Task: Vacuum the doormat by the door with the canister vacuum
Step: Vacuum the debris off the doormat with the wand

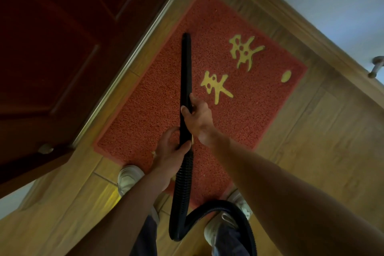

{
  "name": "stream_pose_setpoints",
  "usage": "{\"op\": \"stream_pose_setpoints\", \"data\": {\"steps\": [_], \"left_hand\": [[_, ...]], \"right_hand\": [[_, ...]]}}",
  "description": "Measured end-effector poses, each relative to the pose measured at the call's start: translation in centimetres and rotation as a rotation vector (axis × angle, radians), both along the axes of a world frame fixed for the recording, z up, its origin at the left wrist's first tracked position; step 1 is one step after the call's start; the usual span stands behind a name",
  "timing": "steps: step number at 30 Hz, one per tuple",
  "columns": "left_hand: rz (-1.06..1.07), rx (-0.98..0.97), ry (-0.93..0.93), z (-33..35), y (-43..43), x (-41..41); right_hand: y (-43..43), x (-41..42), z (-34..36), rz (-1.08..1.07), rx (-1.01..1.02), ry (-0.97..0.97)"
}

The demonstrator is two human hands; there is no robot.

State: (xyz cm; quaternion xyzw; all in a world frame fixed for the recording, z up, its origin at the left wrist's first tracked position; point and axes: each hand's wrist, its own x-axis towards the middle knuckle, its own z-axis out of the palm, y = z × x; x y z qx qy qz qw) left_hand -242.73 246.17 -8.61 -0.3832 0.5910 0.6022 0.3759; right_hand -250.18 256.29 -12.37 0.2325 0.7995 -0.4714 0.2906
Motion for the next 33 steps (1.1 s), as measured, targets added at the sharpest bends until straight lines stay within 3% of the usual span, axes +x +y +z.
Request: {"op": "stream_pose_setpoints", "data": {"steps": [13, 21, 26, 33], "left_hand": [[-0.071, -0.054, 0.022, 0.8, 0.0, 0.8], [-0.059, -0.054, 0.044, 0.3, 2.0, -2.8], [-0.118, -0.062, 0.087, 0.2, 3.2, -4.1], [-0.122, -0.087, 0.101, -0.4, 4.7, -5.6]], "right_hand": [[0.3, 1.7, 1.8, -0.016, 0.018, 0.134], [1.7, -2.6, 0.7, -0.070, 0.019, -0.013], [3.4, -3.4, 0.9, -0.066, 0.107, 0.110], [4.6, -4.7, 0.9, -0.065, 0.138, 0.139]]}}
